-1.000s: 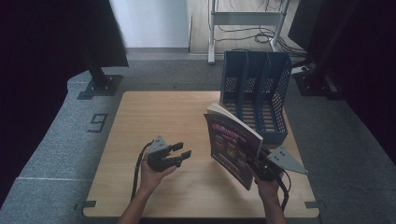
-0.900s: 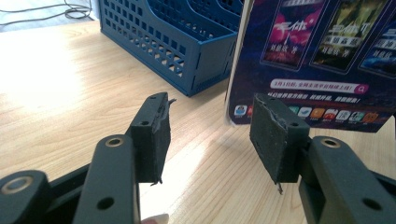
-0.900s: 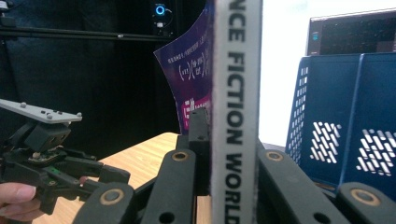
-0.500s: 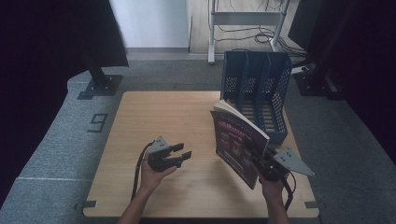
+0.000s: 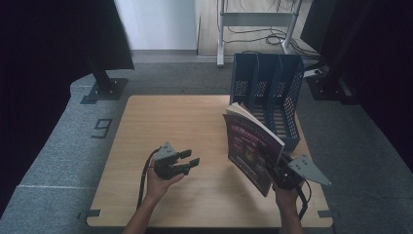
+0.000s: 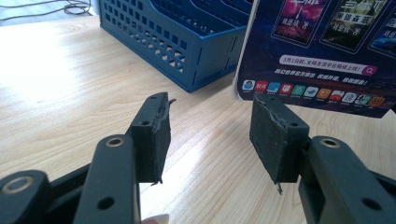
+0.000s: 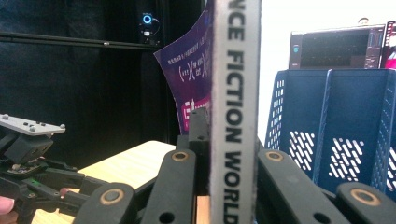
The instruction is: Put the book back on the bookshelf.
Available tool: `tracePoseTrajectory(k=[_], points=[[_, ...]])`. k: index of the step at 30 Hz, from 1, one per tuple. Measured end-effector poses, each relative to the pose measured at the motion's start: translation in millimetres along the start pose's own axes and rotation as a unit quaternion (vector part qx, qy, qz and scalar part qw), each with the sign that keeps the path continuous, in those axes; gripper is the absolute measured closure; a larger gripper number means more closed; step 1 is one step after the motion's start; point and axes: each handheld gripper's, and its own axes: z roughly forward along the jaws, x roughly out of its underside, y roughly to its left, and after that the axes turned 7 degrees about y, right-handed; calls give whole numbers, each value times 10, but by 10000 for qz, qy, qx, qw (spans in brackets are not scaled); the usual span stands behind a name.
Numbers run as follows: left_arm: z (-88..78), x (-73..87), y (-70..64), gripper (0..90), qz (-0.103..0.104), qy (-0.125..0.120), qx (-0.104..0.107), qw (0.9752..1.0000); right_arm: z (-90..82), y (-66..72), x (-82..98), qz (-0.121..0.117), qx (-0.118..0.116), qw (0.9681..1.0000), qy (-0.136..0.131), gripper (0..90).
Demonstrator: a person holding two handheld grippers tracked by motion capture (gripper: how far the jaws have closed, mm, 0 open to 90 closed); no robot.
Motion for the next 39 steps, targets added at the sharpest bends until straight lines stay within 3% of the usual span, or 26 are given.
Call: tracePoseTrajectory(k=[17, 25, 39], points=[[-55, 7, 56, 479, -70, -37, -54, 10000, -38, -39, -99, -78, 158, 9998, -108, 814], [-85, 12, 85, 480, -98, -63, -73, 9999, 22, -94, -144, -92, 231, 9996, -133, 814], [-90, 26, 98, 480, -112, -37, -68, 9999, 71, -154, -347, -145, 328, 9989, -285, 814]])
